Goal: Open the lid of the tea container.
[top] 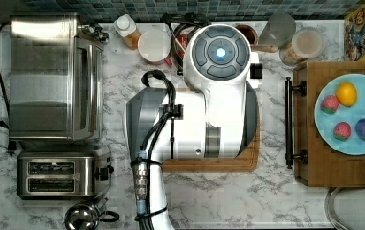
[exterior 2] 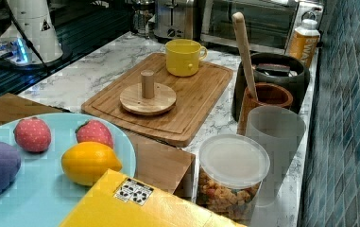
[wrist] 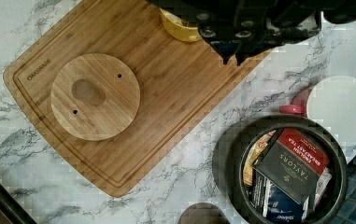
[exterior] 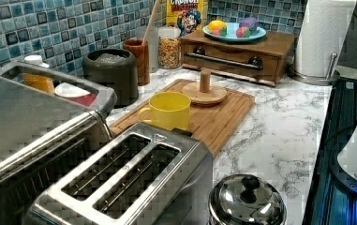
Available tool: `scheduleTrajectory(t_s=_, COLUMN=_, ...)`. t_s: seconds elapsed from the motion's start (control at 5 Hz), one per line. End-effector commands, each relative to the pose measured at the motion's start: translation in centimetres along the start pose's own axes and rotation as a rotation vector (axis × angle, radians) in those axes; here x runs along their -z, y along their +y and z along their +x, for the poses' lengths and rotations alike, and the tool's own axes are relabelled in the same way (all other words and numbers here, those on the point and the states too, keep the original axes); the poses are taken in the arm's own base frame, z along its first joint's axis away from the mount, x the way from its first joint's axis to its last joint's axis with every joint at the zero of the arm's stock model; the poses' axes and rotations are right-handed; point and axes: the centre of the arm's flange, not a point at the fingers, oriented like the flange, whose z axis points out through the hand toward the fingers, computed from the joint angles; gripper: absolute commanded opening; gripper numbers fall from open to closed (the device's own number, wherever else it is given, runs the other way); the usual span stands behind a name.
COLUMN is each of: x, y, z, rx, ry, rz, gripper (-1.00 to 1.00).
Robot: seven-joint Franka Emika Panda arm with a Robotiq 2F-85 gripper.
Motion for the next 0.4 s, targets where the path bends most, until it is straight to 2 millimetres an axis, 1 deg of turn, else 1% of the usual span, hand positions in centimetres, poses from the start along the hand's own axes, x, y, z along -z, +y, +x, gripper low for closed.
scheduleTrajectory(t_s=0.2, x=-0.5, y=-0.1, z=0.2, rx=-0.001, ry=-0.006, rz=-0.005, gripper=-1.0)
scheduleTrajectory(t_s=0.4, x=-1.7, y=2.2, z=-0.9, rx=-0.001, ry=-0.009, rz=0.001, gripper=-1.0)
